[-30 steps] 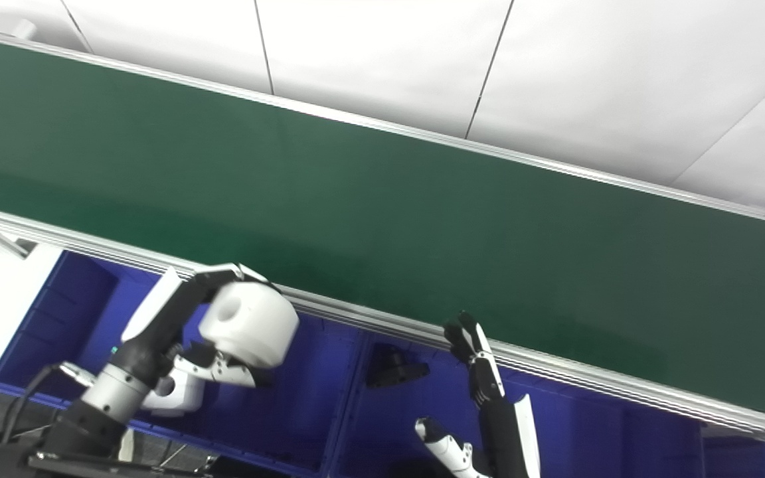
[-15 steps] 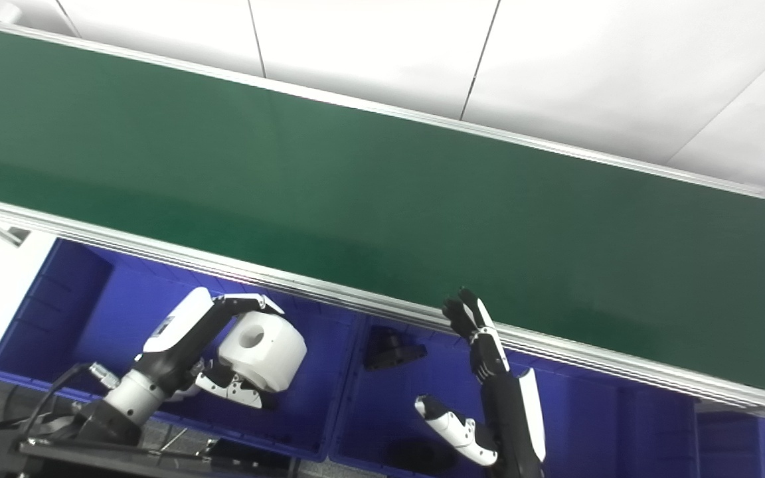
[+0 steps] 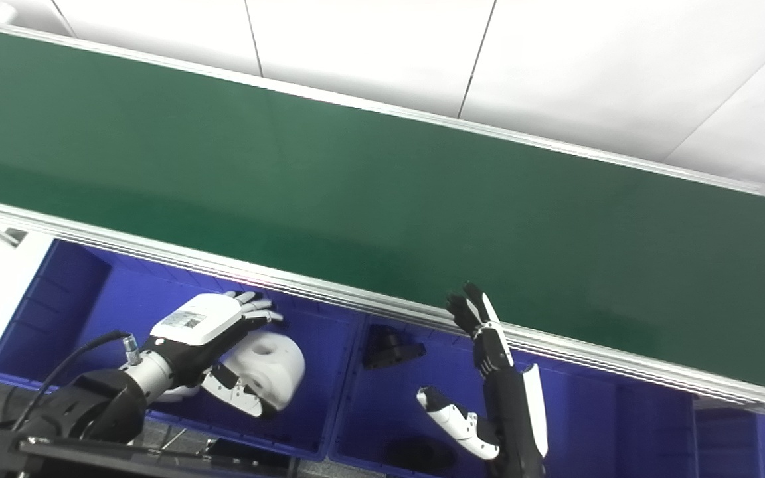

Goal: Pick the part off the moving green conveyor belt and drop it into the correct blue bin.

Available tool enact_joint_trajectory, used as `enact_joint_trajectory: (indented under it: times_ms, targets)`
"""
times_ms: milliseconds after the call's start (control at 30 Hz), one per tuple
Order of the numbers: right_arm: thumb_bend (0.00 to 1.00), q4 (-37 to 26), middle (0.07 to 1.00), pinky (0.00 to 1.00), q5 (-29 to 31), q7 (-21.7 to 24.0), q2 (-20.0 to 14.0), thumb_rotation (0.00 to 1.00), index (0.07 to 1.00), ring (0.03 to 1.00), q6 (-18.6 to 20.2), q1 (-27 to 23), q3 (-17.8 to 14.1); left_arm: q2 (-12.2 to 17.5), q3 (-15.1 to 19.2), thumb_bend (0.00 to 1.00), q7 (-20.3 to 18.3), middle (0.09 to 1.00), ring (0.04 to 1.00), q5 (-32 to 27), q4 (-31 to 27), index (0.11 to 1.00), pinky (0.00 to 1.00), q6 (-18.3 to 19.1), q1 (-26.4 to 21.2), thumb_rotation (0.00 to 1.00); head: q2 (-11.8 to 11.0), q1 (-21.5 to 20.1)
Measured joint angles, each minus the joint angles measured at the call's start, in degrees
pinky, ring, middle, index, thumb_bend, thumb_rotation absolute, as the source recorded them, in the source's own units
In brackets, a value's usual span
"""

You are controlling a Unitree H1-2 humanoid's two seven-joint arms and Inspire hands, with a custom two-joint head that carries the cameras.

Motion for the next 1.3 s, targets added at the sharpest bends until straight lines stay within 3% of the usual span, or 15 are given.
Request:
enact_joint_trajectory:
  times_ms: [100, 233, 267, 300, 333, 367, 433, 467, 600, 767, 867, 1000, 1067, 1233, 1300]
  targets:
    - [0.7, -0.32, 0.912, 0.9, -1.17, 0.14, 0.24, 0.66, 0.951, 0.906, 0.07, 0.89, 0.0, -0.05, 0.99, 0.83, 0.21, 1.0, 1.0, -5.73, -1.55, 0.944, 1.0, 0.05, 1.29, 0.87, -0.09, -0.7]
    - [0.68, -1.36, 0.934, 0.88, -3.73, 0.31, 0.59, 0.67, 0.948, 0.912, 0.56, 2.31, 0.06, -0.27, 3.26, 0.85, 2.58, 0.998, 0.997, -19.05, -1.64, 0.946, 1.0, -2.37, 3.02, 0.82, 0.17, -3.42]
    - [0.68, -1.4, 0.935, 0.88, -4.58, 0.31, 0.82, 0.67, 0.948, 0.912, 0.87, 2.72, 0.1, -0.48, 3.57, 0.85, 3.34, 1.0, 0.998, -22.86, -1.34, 0.947, 1.0, -3.61, 3.24, 0.82, 0.09, -4.56]
    - [0.69, -1.48, 0.942, 0.89, -5.23, 0.3, 1.01, 0.68, 0.953, 0.917, 1.19, 3.07, 0.21, -0.82, 3.78, 0.83, 4.02, 0.978, 0.971, -26.74, -0.81, 0.937, 0.92, -5.08, 3.41, 0.78, 0.17, -9.18]
    - [0.69, -1.48, 0.947, 0.89, -5.72, 0.3, 1.25, 0.69, 0.956, 0.92, 1.47, 3.3, 0.4, -1.29, 4.0, 0.83, 4.46, 0.972, 0.964, -30.74, -0.02, 0.936, 0.9, -6.66, 3.57, 0.78, 0.17, -9.23]
    - [0.7, -1.43, 0.955, 0.89, -6.64, 0.28, 1.57, 0.7, 0.962, 0.926, 1.73, 3.49, 0.56, -1.88, 4.18, 0.82, 4.98, 0.967, 0.96, -34.49, 1.2, 0.939, 0.91, -8.57, 3.68, 0.79, 0.0, -12.88]
    - [0.7, -1.43, 0.962, 0.89, -8.62, 0.24, 2.34, 0.71, 0.965, 0.929, 1.89, 3.73, 1.08, -2.73, 4.2, 0.81, 5.49, 0.967, 0.961, -42.18, 4.41, 0.943, 0.92, -13.61, 3.7, 0.8, 0.0, -12.92]
    - [0.7, -1.46, 0.967, 0.89, -9.86, 0.18, 2.91, 0.72, 0.967, 0.93, 1.99, 3.89, 1.52, -2.89, 4.13, 0.81, 5.71, 0.969, 0.963, -45.88, 5.73, 0.948, 0.93, -16.69, 3.79, 0.81, -0.44, -18.23]
    - [0.72, -1.52, 0.996, 0.93, -13.68, -0.04, 5.4, 0.72, 0.982, 0.968, 2.98, 5.11, 3.27, -2.18, 4.17, 0.81, 5.94, 0.978, 0.971, -52.66, 6.82, 0.963, 0.94, -22.25, 3.66, 0.8, -0.79, -21.71]
    - [0.7, -1.49, 1.0, 0.95, -16.35, -0.45, 7.05, 0.68, 1.0, 0.994, 5.14, 5.71, 3.83, -1.52, 4.56, 0.77, 5.19, 0.951, 0.92, -61.06, 14.06, 0.94, 0.88, -27.94, 2.03, 0.73, -0.62, -23.73]
    - [0.69, -1.5, 1.0, 0.96, -17.07, -0.77, 7.53, 0.66, 1.0, 0.999, 6.65, 5.71, 3.92, -1.53, 4.99, 0.74, 3.58, 0.964, 0.927, -65.3, 17.06, 0.954, 0.88, -30.12, 0.68, 0.75, -0.36, -24.79]
    - [0.69, -1.49, 1.0, 0.97, -17.57, -1.24, 7.52, 0.64, 1.0, 1.0, 7.84, 5.63, 4.17, -1.43, 6.0, 0.72, 1.71, 0.971, 0.933, -66.39, 19.21, 0.966, 0.87, -30.36, -0.43, 0.8, 0.0, -31.63]
    - [0.7, -1.42, 1.0, 0.96, -17.78, -1.42, 7.52, 0.66, 1.0, 1.0, 8.08, 5.57, 4.2, -1.34, 6.14, 0.72, 0.95, 0.985, 0.964, -66.44, 19.45, 0.971, 0.91, -30.4, -0.7, 0.83, -0.18, -33.04]
    - [0.7, -1.05, 1.0, 0.96, -18.56, -1.96, 7.51, 0.67, 1.0, 0.996, 8.41, 5.27, 4.2, -1.76, 7.29, 0.7, -0.01, 0.994, 0.983, -63.81, 20.15, 0.972, 0.96, -30.58, -1.19, 0.86, -0.62, -32.61]
    - [0.7, -0.83, 1.0, 0.96, -18.66, -2.24, 7.5, 0.67, 1.0, 0.997, 8.47, 5.1, 4.19, -2.0, 8.11, 0.7, -0.25, 0.988, 0.974, -62.99, 20.14, 0.965, 0.94, -30.6, -1.26, 0.88, -1.49, -30.16]
